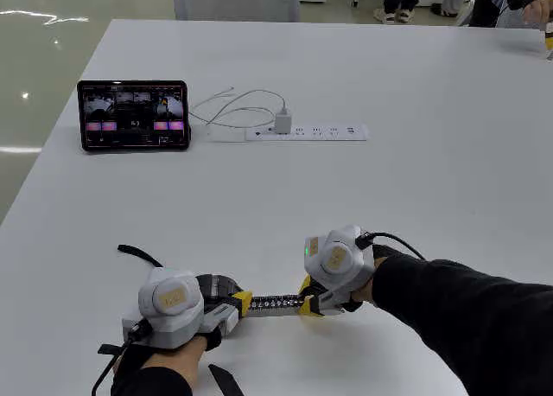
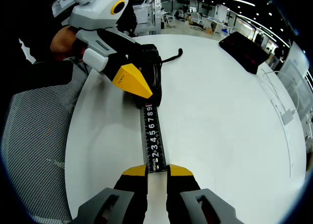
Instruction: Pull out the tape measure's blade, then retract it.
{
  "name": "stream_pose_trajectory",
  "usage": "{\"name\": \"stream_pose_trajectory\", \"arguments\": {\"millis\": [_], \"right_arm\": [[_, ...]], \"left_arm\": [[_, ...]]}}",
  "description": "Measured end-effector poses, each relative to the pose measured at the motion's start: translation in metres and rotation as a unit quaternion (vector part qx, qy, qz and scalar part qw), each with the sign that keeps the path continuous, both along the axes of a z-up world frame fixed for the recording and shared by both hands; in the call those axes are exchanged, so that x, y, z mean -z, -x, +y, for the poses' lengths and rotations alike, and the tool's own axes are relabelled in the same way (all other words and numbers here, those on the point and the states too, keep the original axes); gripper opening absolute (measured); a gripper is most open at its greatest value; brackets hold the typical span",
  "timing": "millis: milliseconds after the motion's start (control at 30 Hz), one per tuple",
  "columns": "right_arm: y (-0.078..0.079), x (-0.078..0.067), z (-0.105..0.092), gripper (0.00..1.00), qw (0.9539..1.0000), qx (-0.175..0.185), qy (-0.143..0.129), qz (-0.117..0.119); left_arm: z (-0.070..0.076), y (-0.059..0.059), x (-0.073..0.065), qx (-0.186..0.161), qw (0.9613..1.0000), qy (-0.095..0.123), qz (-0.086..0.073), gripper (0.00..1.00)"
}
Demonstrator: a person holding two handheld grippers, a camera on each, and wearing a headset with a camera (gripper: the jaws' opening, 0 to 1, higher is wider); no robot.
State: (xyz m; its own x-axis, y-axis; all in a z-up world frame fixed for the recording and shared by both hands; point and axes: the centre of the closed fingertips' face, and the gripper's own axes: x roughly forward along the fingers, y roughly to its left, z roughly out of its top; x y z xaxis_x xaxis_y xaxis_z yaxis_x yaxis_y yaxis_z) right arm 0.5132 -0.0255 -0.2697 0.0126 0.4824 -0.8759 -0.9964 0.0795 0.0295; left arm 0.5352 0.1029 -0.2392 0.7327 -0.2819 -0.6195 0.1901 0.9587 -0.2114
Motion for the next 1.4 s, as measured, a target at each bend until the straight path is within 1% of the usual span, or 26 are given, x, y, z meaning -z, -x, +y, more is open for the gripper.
{"name": "stream_pose_trajectory", "arguments": {"millis": [1400], "right_arm": [[0.001,0.0,0.023,0.1,0.9999,-0.003,-0.01,0.001]], "left_arm": [[0.0,0.0,0.0,0.001,1.0,0.003,0.002,0.6]]}}
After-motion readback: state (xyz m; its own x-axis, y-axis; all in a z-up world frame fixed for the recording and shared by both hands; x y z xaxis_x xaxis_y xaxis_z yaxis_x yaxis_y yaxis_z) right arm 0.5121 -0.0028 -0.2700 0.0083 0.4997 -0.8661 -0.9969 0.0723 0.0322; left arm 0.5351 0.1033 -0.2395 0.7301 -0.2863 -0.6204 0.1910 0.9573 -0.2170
